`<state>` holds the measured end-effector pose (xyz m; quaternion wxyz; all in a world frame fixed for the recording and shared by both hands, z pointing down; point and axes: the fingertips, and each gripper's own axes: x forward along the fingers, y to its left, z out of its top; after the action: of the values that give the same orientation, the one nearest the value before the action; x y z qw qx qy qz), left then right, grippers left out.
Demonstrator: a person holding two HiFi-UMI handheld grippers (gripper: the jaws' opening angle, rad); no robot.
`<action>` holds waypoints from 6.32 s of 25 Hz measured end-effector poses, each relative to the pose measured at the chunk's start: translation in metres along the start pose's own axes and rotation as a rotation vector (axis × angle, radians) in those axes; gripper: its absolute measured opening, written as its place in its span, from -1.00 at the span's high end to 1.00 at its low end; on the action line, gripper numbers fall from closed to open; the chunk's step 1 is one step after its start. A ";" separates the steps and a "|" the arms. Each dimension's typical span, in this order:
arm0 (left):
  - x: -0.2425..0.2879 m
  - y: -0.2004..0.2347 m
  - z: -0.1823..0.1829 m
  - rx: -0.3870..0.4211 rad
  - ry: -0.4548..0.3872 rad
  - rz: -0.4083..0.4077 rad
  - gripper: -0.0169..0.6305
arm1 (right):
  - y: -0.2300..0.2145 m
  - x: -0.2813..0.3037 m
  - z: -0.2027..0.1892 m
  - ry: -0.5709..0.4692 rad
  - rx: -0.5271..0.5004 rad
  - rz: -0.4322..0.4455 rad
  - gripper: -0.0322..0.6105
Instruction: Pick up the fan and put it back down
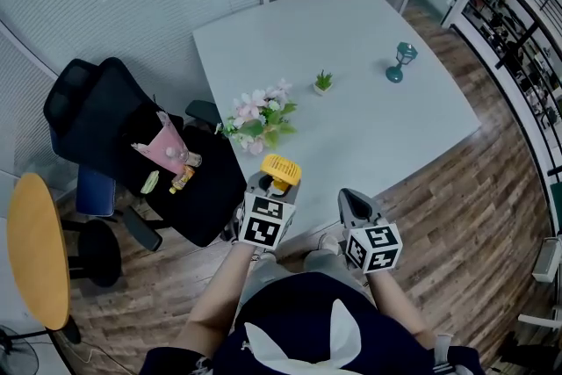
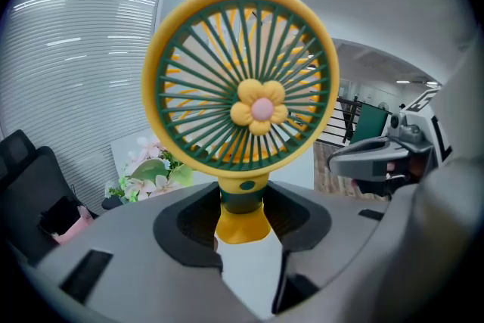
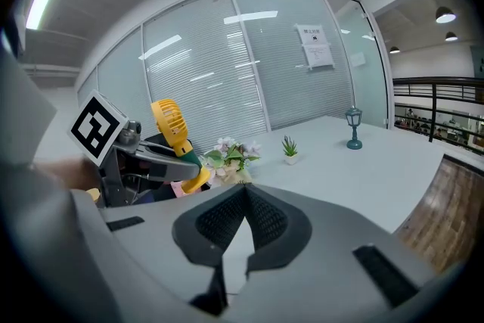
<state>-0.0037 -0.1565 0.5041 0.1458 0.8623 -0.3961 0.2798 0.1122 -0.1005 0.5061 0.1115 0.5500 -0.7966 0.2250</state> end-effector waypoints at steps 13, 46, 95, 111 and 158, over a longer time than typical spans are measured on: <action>0.041 -0.022 0.009 0.014 0.052 -0.013 0.37 | -0.045 0.000 0.012 0.010 -0.010 -0.010 0.89; 0.117 -0.057 -0.085 0.015 0.324 -0.020 0.37 | -0.083 0.029 -0.002 0.112 -0.045 0.082 0.89; 0.142 -0.055 -0.134 -0.044 0.258 0.022 0.37 | -0.093 0.027 -0.020 0.163 -0.080 0.143 0.89; 0.136 -0.057 -0.133 -0.115 0.275 0.030 0.35 | -0.087 0.026 -0.026 0.174 -0.095 0.184 0.89; -0.014 -0.059 -0.060 -0.117 0.013 0.024 0.88 | -0.001 -0.023 -0.034 0.062 -0.037 0.090 0.89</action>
<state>0.0122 -0.0819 0.5420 0.1950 0.8456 -0.4213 0.2635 0.1190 -0.0653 0.5261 0.1357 0.5041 -0.8208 0.2320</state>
